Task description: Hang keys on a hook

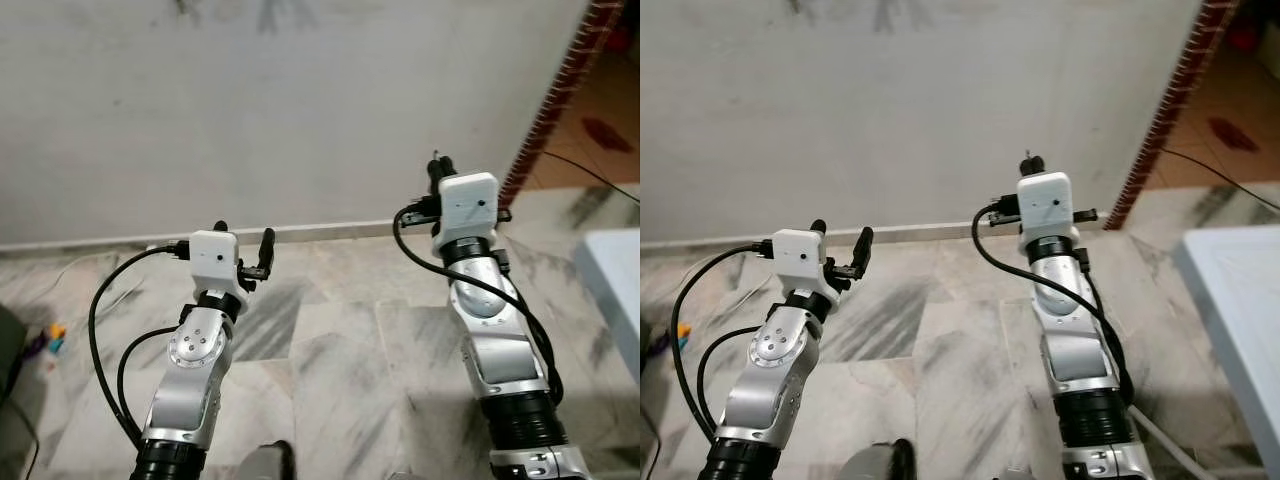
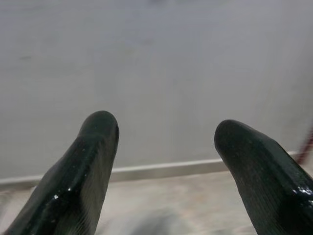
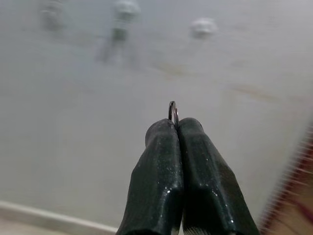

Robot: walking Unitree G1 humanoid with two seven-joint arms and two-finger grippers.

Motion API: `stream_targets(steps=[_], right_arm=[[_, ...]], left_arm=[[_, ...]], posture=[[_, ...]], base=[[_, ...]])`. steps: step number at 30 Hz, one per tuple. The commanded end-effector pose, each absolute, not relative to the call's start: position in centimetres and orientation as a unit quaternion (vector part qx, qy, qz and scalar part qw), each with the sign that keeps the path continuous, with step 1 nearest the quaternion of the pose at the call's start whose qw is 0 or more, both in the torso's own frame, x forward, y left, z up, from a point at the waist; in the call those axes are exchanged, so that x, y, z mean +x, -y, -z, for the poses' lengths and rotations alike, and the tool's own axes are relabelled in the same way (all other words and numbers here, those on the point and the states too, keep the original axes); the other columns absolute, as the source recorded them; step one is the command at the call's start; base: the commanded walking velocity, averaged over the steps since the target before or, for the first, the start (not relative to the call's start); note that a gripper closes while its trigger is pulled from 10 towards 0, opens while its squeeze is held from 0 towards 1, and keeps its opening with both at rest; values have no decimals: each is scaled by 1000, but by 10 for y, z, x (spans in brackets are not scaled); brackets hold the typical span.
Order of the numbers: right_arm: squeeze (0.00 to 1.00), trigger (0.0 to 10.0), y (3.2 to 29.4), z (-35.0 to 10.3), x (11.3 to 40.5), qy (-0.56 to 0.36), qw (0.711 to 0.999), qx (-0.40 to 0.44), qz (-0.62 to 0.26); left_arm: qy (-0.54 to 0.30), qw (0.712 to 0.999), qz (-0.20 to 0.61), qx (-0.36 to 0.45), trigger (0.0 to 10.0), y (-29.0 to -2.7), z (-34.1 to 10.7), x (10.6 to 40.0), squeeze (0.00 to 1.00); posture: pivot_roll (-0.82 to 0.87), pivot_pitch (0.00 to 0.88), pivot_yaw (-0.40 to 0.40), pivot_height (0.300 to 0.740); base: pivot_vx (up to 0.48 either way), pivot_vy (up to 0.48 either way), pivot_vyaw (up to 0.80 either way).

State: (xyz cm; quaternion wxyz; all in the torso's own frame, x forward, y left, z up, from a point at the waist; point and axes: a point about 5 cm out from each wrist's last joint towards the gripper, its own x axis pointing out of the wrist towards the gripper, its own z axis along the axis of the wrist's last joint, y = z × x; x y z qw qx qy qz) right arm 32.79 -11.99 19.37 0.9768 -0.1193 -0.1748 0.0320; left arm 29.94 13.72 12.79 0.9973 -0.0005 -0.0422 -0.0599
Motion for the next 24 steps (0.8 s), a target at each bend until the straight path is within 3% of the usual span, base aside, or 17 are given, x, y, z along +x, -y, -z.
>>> stream_targets(steps=[1, 16, 24], right_arm=[[0, 10000, 121, -198, 326, 183, 975, -119, -36], [0, 10000, 123, -200, 327, 186, 976, -112, -30], [0, 10000, 134, -201, 328, 189, 974, -124, 16]], left_arm=[[41, 998, 55, 3, 10000, -138, -127, 299, 0], [40, 995, 85, -21, 10000, -133, -126, 295, 0], [43, 994, 96, -25, 10000, -131, -127, 295, 0]], posture=[[-34, 161, 31, 740], [-33, 158, 28, 740], [-28, 153, 30, 740]], base=[[0, 0, 800], [0, 0, 44], [33, 0, 0]])
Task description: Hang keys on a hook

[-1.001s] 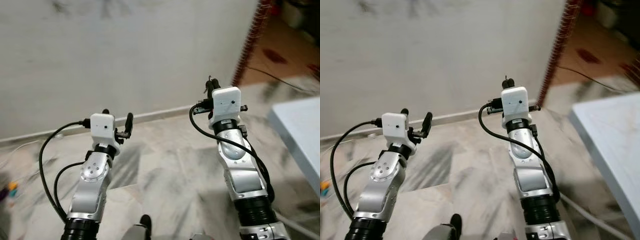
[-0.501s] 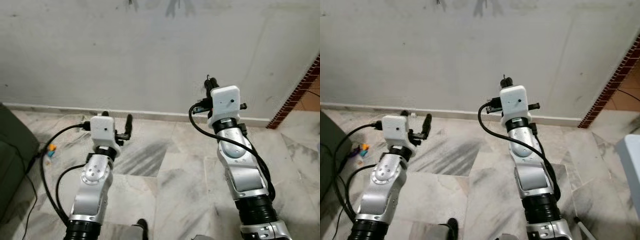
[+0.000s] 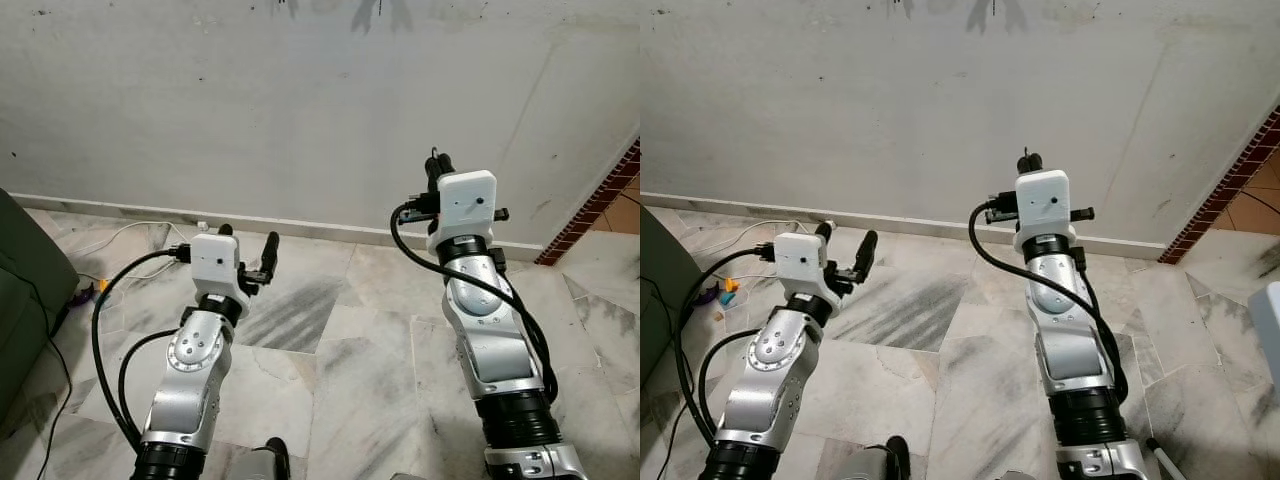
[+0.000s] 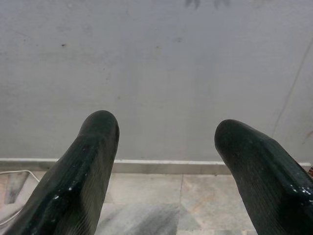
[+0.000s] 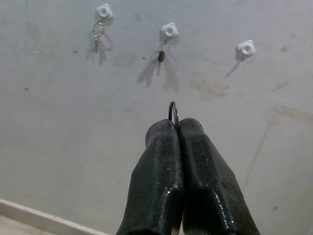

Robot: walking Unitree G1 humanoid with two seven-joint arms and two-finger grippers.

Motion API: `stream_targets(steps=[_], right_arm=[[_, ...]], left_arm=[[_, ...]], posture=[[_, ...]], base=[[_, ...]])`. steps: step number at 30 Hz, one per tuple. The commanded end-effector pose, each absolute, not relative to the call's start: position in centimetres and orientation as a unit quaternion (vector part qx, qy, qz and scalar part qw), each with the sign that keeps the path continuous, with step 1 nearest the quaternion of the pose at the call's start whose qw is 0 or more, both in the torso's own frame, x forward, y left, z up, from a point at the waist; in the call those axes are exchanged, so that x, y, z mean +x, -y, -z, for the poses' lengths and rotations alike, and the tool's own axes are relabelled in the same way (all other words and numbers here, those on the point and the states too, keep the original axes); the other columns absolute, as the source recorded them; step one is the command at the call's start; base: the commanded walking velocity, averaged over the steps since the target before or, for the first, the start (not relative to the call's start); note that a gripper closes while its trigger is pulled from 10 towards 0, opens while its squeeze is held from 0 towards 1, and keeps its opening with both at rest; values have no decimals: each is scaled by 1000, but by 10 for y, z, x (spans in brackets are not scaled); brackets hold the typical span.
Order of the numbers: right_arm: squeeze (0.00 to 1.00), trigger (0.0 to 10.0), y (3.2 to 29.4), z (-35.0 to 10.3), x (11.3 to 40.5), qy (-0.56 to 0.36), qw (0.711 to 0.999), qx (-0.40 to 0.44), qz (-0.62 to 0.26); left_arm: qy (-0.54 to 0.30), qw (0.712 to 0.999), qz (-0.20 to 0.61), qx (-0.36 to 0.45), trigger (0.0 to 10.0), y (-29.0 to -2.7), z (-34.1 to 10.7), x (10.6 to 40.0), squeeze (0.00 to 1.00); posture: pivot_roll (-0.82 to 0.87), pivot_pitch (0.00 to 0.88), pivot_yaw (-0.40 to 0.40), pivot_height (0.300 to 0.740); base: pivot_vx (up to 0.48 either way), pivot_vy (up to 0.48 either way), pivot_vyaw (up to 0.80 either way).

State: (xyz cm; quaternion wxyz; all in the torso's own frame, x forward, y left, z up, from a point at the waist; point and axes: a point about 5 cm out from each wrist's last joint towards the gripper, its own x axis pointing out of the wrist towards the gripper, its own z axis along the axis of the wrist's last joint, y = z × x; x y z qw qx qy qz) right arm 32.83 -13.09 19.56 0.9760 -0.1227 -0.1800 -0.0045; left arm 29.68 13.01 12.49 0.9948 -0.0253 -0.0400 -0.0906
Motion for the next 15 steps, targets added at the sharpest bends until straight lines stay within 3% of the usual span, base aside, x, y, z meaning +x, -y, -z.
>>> stream_targets(steps=[1, 15], right_arm=[[0, 10000, 136, -200, 328, 187, 974, -123, 20], [0, 10000, 136, -197, 328, 180, 975, -122, 38]], left_arm=[[43, 994, 97, -25, 10000, -131, -127, 295, 0], [42, 992, 115, -24, 10000, -131, -126, 291, 0]], posture=[[-27, 155, 32, 740], [-20, 159, 39, 740]], base=[[270, 0, 0], [364, 0, 0]])
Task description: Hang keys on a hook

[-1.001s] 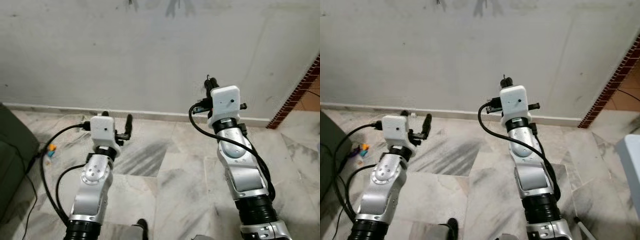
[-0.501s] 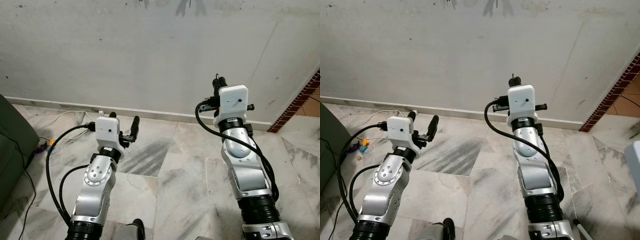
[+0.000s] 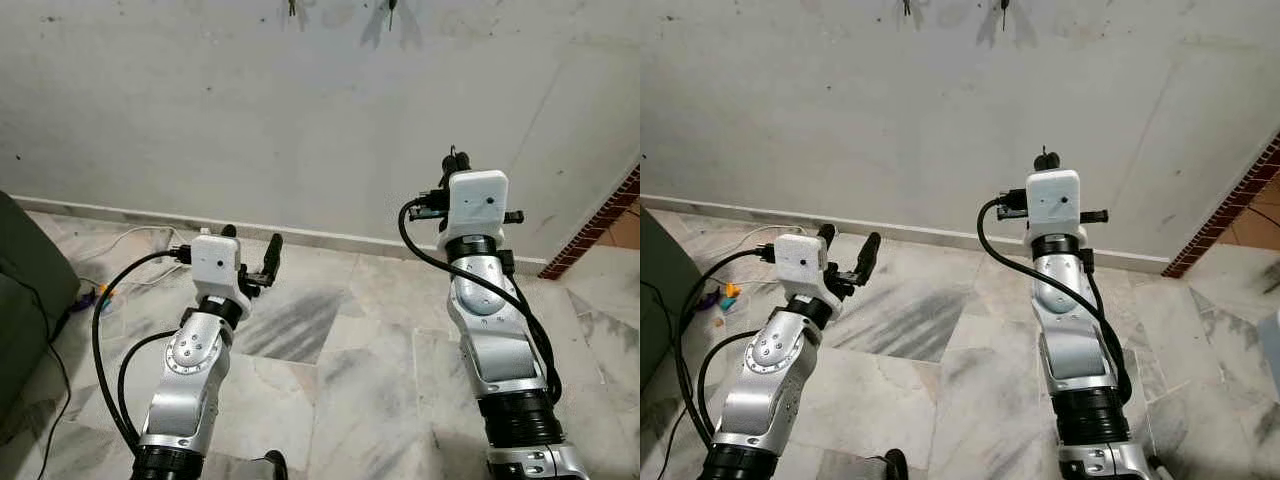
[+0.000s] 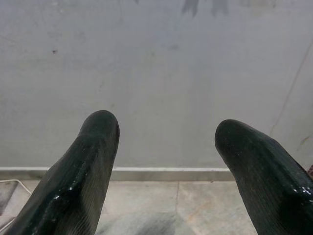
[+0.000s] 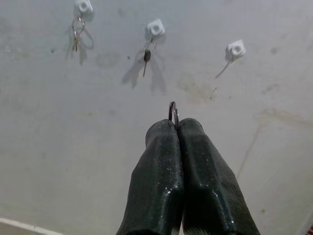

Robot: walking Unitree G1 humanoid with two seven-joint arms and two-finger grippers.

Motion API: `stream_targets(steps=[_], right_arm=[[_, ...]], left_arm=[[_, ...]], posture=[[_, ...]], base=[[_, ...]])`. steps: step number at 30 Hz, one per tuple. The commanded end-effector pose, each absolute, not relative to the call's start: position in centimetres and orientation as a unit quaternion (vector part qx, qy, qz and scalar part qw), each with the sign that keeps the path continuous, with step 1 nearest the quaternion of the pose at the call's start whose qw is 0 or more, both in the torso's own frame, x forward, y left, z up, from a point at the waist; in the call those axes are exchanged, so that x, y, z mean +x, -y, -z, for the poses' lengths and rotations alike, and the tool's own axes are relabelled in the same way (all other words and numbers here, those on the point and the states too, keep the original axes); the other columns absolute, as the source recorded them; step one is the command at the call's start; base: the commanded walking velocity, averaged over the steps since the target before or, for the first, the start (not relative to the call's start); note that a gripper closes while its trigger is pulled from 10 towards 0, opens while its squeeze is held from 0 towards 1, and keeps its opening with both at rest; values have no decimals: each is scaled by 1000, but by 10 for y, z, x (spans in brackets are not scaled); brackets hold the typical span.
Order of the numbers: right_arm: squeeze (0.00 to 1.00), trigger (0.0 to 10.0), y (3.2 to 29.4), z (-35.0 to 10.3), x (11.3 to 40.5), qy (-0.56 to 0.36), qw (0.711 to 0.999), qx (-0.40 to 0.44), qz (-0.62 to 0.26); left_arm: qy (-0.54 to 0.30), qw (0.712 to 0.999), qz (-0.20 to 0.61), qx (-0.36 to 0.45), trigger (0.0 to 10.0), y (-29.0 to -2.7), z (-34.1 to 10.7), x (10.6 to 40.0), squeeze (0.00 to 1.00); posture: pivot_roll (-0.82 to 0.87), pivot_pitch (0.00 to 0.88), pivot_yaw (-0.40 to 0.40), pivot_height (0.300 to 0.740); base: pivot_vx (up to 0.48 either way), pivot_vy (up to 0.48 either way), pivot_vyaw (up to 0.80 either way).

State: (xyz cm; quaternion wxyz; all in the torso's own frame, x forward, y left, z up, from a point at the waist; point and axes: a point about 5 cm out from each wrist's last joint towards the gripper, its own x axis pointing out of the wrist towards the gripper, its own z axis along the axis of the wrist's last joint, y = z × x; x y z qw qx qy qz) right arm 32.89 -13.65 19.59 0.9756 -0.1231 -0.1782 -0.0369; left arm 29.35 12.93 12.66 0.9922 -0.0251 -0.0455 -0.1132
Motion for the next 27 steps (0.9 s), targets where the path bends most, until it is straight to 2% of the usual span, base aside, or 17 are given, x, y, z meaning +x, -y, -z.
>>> stream_targets(steps=[1, 12, 27], right_arm=[[0, 10000, 136, -197, 328, 179, 976, -122, 37], [0, 10000, 134, -195, 327, 176, 977, -120, 33], [0, 10000, 128, -197, 324, 186, 976, -111, 12]], left_arm=[[42, 992, 116, -24, 10000, -131, -126, 291, 0], [37, 992, 120, -33, 10000, -128, -125, 291, 0], [35, 991, 122, -38, 10000, -126, -125, 292, 0]], posture=[[-20, 158, 41, 740], [-28, 161, 47, 740], [-32, 168, 45, 740]], base=[[424, 0, 0], [426, 0, 0], [0, 0, 0]])
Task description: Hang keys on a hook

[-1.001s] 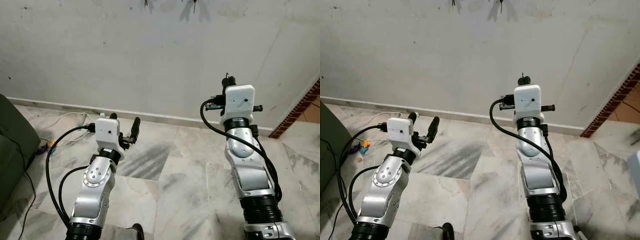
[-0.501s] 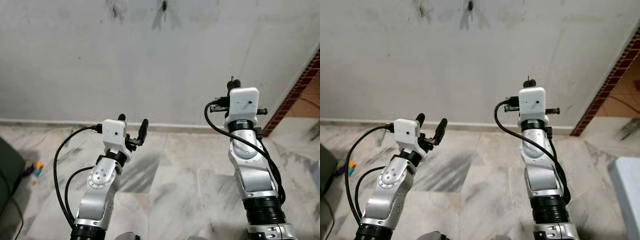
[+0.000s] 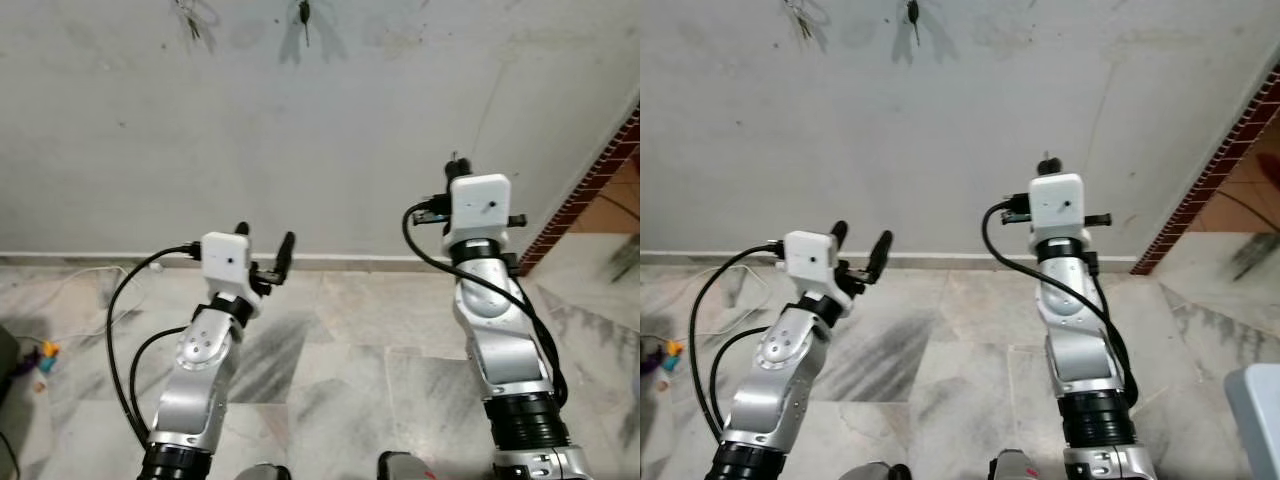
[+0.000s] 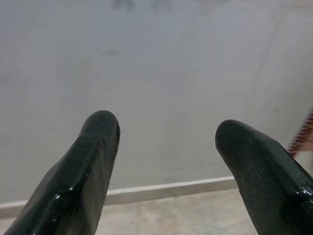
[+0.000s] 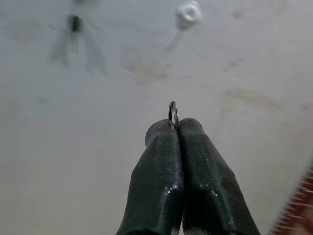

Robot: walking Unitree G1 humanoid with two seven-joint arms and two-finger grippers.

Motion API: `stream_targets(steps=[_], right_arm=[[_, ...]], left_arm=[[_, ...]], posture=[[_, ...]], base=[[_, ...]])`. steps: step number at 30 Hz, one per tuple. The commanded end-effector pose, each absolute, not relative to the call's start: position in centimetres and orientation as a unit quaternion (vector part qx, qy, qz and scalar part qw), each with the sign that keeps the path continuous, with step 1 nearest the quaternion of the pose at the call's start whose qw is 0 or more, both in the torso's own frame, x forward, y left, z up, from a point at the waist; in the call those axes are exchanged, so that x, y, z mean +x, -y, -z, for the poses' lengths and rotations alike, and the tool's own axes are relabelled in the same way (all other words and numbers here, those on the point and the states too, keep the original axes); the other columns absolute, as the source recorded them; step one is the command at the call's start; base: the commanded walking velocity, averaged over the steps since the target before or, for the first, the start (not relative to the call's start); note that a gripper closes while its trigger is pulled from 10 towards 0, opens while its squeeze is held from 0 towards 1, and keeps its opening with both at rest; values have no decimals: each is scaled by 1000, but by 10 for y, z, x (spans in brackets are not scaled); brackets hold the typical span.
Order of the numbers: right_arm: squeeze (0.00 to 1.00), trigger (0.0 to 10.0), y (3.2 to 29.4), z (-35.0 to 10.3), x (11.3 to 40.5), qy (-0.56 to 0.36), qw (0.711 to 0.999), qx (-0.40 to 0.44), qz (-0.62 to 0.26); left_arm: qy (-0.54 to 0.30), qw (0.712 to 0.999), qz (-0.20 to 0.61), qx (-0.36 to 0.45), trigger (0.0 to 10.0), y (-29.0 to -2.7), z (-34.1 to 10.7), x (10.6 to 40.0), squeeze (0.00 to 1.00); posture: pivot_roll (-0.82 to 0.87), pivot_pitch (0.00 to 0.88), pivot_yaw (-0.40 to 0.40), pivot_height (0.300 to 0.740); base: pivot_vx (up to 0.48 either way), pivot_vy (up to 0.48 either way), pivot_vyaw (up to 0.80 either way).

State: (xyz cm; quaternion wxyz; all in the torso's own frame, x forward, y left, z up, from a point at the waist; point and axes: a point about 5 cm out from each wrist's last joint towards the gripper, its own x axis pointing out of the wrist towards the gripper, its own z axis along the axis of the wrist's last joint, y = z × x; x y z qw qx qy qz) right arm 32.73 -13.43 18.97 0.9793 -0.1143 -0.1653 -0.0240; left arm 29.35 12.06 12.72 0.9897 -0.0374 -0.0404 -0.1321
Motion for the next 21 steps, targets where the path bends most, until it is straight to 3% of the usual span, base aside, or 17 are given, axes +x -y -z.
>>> stream_targets(steps=[1, 8, 21], right_arm=[[0, 10000, 128, -197, 324, 186, 976, -112, 12], [0, 10000, 129, -197, 326, 181, 977, -115, 7], [0, 10000, 128, -196, 326, 179, 977, -116, 4]], left_arm=[[35, 991, 121, -39, 10000, -126, -125, 292, 0], [33, 992, 114, -41, 10000, -127, -124, 292, 0], [34, 991, 120, -44, 10000, -125, -125, 293, 0]], posture=[[-32, 168, 45, 740], [-30, 166, 36, 740], [-33, 162, 42, 740]], base=[[0, 0, 0], [0, 0, 0], [0, -470, 0]])
